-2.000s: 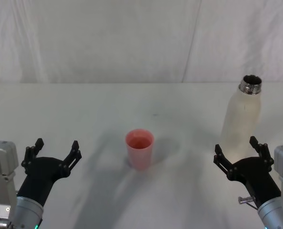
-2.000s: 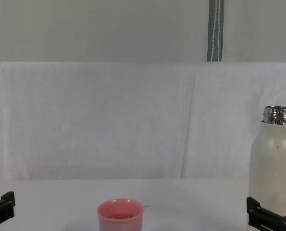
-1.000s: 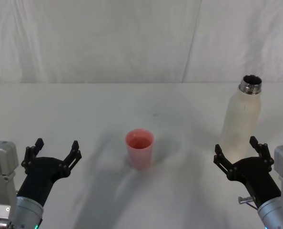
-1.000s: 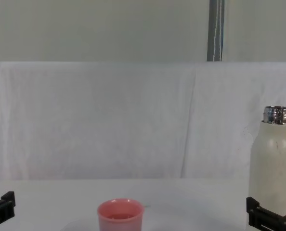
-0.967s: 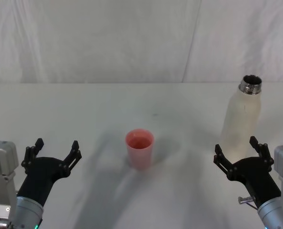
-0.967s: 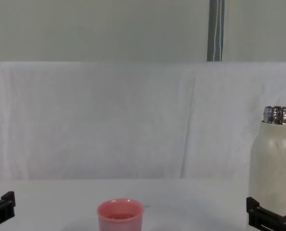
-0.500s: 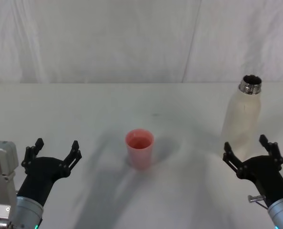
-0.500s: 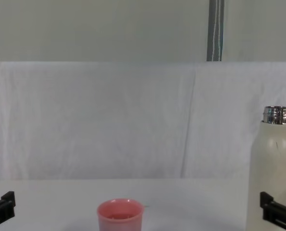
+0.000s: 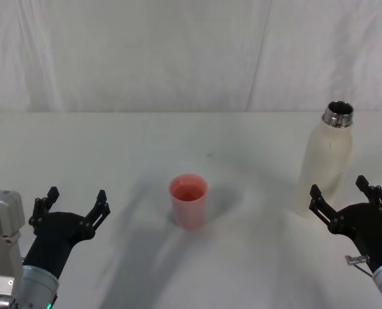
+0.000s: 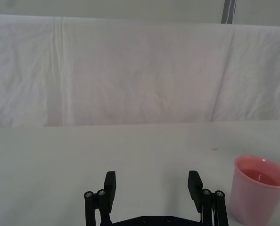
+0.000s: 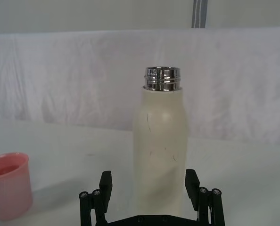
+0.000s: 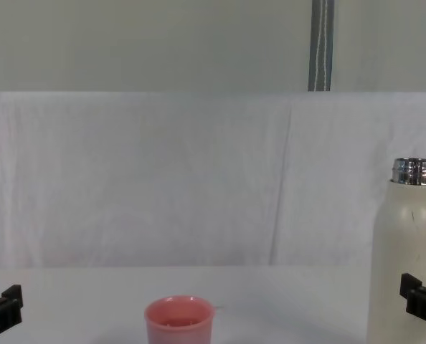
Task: Grasp the thermos with one hand and pour water into the cup lid.
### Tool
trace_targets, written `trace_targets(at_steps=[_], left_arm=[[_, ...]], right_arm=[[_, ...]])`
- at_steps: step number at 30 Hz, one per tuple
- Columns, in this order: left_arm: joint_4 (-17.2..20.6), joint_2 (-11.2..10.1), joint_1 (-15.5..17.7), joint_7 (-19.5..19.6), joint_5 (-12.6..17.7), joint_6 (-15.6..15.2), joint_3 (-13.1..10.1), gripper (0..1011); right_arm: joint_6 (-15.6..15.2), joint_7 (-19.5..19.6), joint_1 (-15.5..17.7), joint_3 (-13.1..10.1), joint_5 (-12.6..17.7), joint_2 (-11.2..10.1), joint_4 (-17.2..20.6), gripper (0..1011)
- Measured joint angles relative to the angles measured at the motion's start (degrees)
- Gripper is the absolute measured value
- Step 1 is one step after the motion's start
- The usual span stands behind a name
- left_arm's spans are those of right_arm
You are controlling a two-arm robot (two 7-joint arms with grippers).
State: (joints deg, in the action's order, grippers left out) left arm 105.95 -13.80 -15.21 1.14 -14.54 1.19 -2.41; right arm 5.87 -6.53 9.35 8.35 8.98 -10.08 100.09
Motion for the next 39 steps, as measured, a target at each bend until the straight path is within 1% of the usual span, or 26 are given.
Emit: trace_targets(at_steps=[2, 9, 17, 18, 22, 24, 39], left_arm=[[0.0, 0.0, 0.0, 0.0, 0.0, 0.0, 0.0, 1001], [0.0, 0.0, 0.0, 0.0, 0.0, 0.0, 0.0, 1001], [0.0, 0.0, 0.0, 0.0, 0.0, 0.0, 0.0, 1001], [0.0, 0.0, 0.0, 0.0, 0.0, 0.0, 0.0, 1001], [0.0, 0.0, 0.0, 0.0, 0.0, 0.0, 0.0, 1001], [0.0, 0.0, 0.0, 0.0, 0.0, 0.0, 0.0, 1001], [0.0, 0.0, 0.0, 0.0, 0.0, 0.0, 0.0, 1001]], right_arm=[[0.3, -1.1, -0.6, -0.3, 0.6, 0.2, -0.7, 1000], [0.7, -2.7, -2.2, -0.9, 1.5, 0.7, -2.9, 1000], [1.7, -3.3, -3.9, -1.1, 1.6, 1.2, -5.5, 1000], [1.9, -3.5, -4.5, -1.1, 1.5, 1.3, -6.4, 1000], [2.1, -3.7, -5.5, -1.0, 1.4, 1.4, -7.4, 1000], [2.4, -3.8, -6.4, -1.0, 1.3, 1.6, -8.7, 1000], [3.1, -4.7, -9.9, -1.0, 1.2, 1.8, -13.0, 1000]])
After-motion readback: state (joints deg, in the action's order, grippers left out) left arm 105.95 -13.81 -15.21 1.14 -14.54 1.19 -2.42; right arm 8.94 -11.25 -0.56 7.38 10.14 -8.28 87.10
